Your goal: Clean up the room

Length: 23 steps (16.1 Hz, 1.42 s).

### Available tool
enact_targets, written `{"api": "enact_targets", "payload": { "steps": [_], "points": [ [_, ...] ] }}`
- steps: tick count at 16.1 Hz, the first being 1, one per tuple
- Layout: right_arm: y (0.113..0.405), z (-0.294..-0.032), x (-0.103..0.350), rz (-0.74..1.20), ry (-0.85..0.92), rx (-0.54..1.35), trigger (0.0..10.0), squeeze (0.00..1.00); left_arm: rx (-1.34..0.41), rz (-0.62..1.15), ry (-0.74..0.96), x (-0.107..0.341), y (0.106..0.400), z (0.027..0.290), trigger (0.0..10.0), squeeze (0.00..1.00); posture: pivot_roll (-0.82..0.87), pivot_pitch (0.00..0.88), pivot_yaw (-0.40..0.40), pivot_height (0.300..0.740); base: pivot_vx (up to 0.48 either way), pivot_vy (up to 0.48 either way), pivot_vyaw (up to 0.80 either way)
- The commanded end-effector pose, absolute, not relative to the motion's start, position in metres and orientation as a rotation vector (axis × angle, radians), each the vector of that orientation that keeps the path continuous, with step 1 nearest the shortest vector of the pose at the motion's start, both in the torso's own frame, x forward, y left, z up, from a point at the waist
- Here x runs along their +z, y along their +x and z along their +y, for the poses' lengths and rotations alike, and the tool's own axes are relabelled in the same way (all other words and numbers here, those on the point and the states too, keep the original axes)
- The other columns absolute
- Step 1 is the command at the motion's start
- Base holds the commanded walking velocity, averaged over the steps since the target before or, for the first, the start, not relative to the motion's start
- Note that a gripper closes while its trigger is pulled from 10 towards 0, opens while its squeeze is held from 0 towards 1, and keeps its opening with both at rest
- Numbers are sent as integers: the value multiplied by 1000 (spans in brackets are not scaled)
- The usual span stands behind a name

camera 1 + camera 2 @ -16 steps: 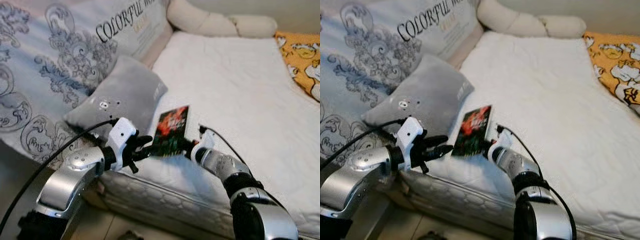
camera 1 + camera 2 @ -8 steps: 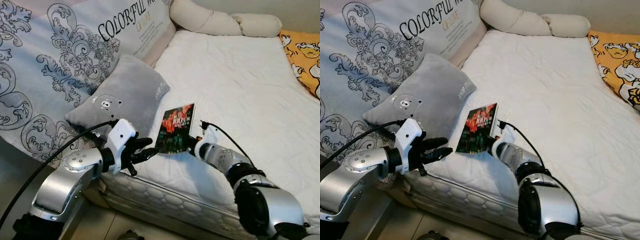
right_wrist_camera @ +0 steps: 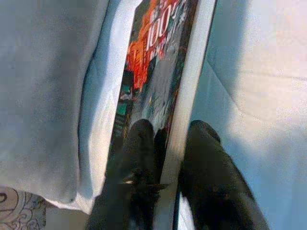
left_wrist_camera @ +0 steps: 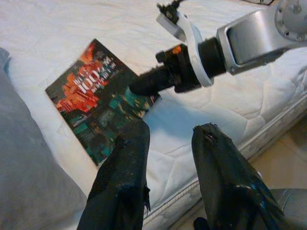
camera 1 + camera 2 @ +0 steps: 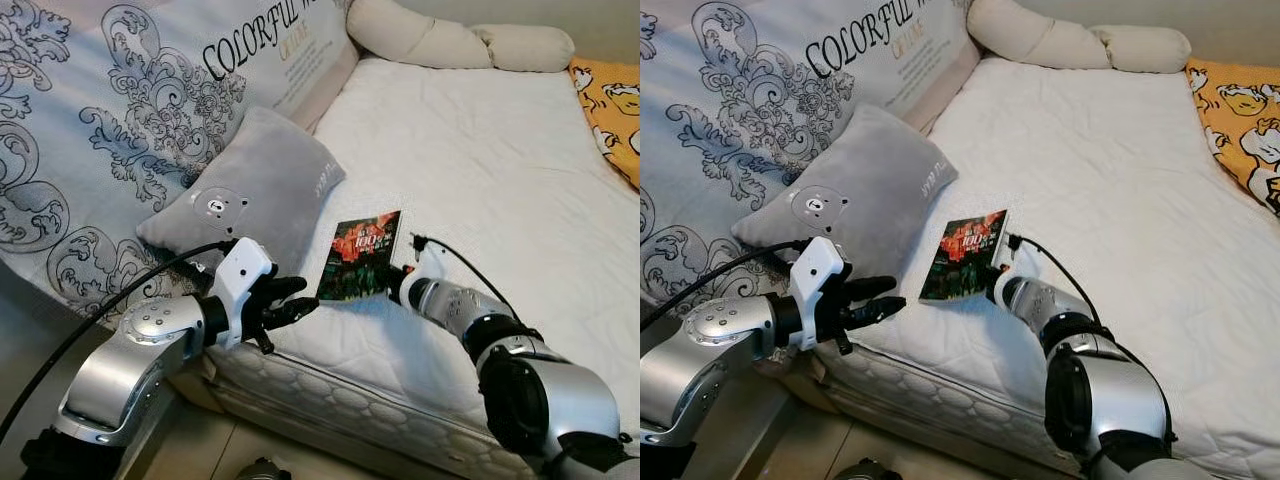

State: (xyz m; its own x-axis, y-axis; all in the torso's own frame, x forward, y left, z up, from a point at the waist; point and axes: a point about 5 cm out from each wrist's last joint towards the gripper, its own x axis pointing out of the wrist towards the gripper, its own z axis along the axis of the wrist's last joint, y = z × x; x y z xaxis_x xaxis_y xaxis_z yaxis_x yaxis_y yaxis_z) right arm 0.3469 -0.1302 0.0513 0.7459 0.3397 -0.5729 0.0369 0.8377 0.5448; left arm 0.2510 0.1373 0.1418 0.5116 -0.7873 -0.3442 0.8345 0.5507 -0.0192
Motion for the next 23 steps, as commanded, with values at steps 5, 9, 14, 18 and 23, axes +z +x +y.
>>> {"api": "enact_targets", "payload": {
  "steps": [5, 9, 14, 18, 23],
  "points": [
    [351, -134, 56, 696, 534, 148, 10000, 1000, -990, 362, 181, 141, 253, 140, 10000, 0, 98, 11, 73, 740, 0, 0, 0],
    [349, -158, 53, 683, 530, 70, 10000, 1000, -956, 358, 186, 137, 256, 141, 10000, 4, 65, 0, 93, 740, 0, 0, 0],
    [342, -176, 48, 646, 600, 81, 10000, 0, -837, 290, 152, 132, 255, 145, 10000, 0, 37, 0, 65, 740, 0, 0, 0],
    [332, -181, 67, 406, 366, 114, 10000, 0, -425, 85, 69, 138, 265, 162, 10000, 125, 26, 0, 31, 740, 0, 0, 0],
    [306, -174, 101, 172, 257, 84, 10000, 0, -296, 80, 43, 141, 263, 165, 10000, 59, -15, 0, 47, 740, 0, 0, 0]
  ]
}}
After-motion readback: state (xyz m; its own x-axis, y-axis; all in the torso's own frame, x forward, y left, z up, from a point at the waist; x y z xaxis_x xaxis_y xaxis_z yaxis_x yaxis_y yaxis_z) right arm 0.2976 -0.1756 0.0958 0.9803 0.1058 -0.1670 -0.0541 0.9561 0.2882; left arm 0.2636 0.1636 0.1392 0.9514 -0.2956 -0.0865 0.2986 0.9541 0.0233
